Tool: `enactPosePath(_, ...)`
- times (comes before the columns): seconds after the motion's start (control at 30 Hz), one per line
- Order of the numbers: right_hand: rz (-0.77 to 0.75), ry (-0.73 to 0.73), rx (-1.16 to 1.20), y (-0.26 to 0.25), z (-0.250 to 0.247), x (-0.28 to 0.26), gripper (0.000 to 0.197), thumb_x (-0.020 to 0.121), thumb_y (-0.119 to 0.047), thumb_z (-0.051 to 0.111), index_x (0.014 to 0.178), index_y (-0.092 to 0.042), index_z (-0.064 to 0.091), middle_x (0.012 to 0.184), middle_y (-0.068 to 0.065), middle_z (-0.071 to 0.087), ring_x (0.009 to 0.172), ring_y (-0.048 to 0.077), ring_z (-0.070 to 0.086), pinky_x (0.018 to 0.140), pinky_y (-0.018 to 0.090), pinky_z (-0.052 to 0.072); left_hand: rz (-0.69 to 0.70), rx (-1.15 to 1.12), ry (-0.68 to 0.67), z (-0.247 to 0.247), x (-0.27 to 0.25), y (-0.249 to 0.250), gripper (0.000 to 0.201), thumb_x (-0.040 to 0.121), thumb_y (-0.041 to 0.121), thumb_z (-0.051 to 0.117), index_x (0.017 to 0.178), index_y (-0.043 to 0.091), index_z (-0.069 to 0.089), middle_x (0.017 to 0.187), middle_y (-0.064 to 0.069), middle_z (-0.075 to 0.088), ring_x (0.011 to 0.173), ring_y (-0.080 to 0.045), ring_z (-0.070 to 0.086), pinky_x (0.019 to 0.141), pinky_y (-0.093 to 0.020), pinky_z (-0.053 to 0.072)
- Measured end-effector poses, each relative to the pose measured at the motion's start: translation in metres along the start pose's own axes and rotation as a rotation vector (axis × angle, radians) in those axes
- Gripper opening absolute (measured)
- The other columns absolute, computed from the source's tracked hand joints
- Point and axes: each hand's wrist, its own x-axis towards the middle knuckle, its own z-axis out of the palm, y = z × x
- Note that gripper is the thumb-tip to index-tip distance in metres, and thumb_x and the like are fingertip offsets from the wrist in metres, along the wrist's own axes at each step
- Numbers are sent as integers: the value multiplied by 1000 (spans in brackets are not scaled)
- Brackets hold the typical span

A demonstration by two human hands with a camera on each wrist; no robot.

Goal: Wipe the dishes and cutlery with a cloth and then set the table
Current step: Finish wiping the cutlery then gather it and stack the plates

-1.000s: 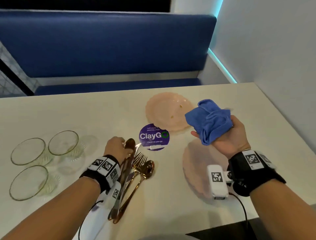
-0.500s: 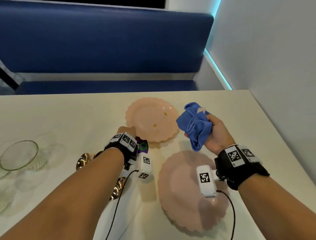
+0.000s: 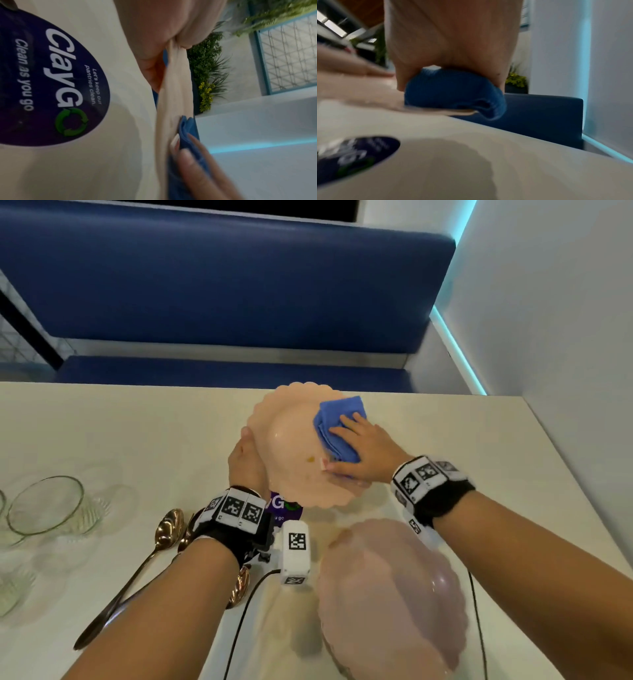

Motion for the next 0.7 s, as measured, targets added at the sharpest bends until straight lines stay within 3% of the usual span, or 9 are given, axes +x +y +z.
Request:
enactPosePath(0.07,-53,78,58,-6,12,-12,71,85,-56,47,140,-12,40,150,9,33,142,28,22,119,37,13,1,-32,45,-7,-6,10,53,98,47,26,127,14,54,113,-1,58,97,-18,50,82,-27,35)
enactPosePath(0.17,-71,190,351,-26,32,-46,70,81,-52,30,131,-7,50,146,12,41,142,22,25,115,29,14,-1,-61,78,-16,-3,20,51,96,51,29,122,16,57,106,1,56,96,-18,50,83,-27,35)
enactPosePath(0.3,-159,200,406,-73,60,-68,62,86,-44,32,132,-5,50,146,12,39,136,10,20,116,19,8,3,-85,23,-18,-5,25,43,94,52,33,85,20,60,94,-2,63,92,-22,58,83,-31,44)
enactPosePath(0.37,-189,181,381,-95,60,-59,66,89,-51,30,140,-10,39,152,6,28,139,6,11,113,13,-2,30,-100,-38,-18,-10,29,39,95,49,34,82,22,58,88,0,64,86,-19,61,76,-25,47)
enactPosePath(0.43,-177,151,322,-107,51,-47,71,89,-59,23,147,-18,22,154,-8,6,139,1,-3,113,21,-7,89,-67,-99,-18,-16,39,40,97,46,32,77,21,56,77,4,58,74,-10,56,61,-18,42)
enactPosePath(0.5,-143,131,274,-112,43,-40,66,91,-55,24,148,-25,12,147,-18,-8,136,-2,-12,113,29,-10,166,-35,-153,-20,-18,49,44,98,44,31,71,18,54,71,3,55,66,-7,52,57,-15,43)
enactPosePath(0.57,-111,138,245,-114,40,-39,63,91,-50,25,148,-28,8,145,-22,-12,135,-4,-15,113,33,-12,242,-9,-190,-21,-20,56,48,97,45,32,74,8,52,70,-6,51,64,-12,49,58,-20,44)
enactPosePath(0.63,-92,178,233,-114,38,-39,63,91,-53,23,147,-31,7,149,-20,-11,137,-3,-15,114,35,-11,271,-6,-228,-21,-22,60,43,97,46,34,80,11,53,73,-12,45,65,-16,44,60,-26,41)
enactPosePath(0.7,-41,275,251,-105,29,-34,64,90,-53,23,147,-27,11,157,-9,0,144,7,-6,115,35,-5,248,-7,-271,-23,-22,59,44,96,48,34,83,12,55,77,-13,50,70,-18,47,64,-30,42)
